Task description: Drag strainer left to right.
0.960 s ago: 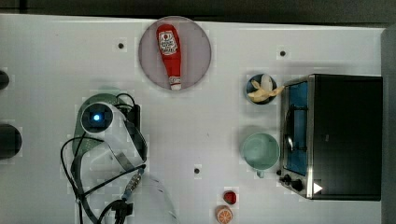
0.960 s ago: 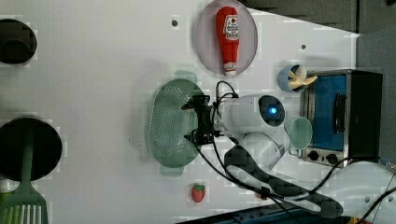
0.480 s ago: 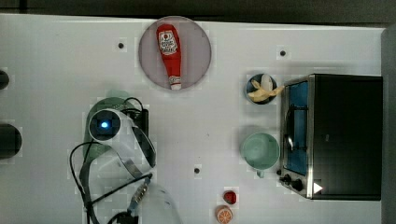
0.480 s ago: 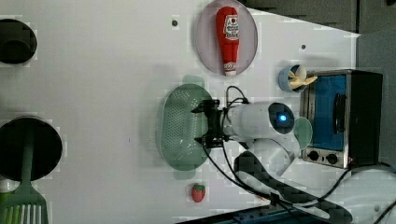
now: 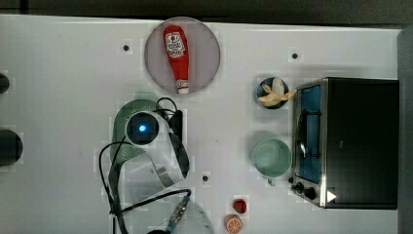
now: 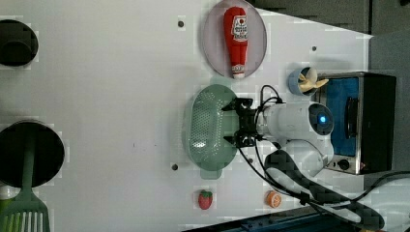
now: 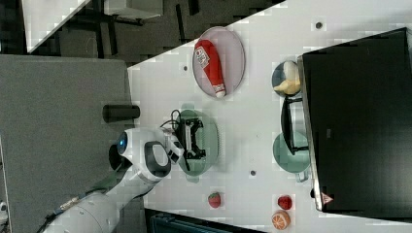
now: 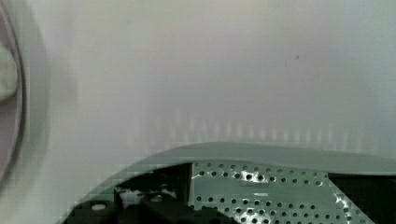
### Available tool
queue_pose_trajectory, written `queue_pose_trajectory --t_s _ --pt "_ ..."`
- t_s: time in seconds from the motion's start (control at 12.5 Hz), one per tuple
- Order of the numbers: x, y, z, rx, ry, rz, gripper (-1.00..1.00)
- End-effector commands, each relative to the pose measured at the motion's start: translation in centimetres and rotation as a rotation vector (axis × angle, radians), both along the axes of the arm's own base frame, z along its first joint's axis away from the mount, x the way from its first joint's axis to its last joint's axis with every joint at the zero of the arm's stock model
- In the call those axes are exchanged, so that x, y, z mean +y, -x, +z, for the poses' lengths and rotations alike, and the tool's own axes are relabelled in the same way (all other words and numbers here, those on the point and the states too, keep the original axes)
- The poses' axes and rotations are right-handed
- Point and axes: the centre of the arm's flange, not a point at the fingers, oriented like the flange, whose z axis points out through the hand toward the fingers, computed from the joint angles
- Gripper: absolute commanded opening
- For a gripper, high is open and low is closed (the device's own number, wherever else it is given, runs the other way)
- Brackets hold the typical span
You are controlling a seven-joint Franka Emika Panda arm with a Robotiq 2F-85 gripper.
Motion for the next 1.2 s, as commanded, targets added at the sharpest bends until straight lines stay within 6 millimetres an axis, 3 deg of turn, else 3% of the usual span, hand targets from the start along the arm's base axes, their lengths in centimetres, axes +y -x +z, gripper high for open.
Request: queue_pose_trajectory --t_s 0.08,0.56,1.2 --pt "-6.0 -1.0 -0.5 0.022 0.018 0.0 1.0" --pt "-13.4 -1.5 -0.5 0.014 0.042 -0.036 1.0" --pt "-21.1 -1.4 -0.6 0.0 0.067 0.014 1.0"
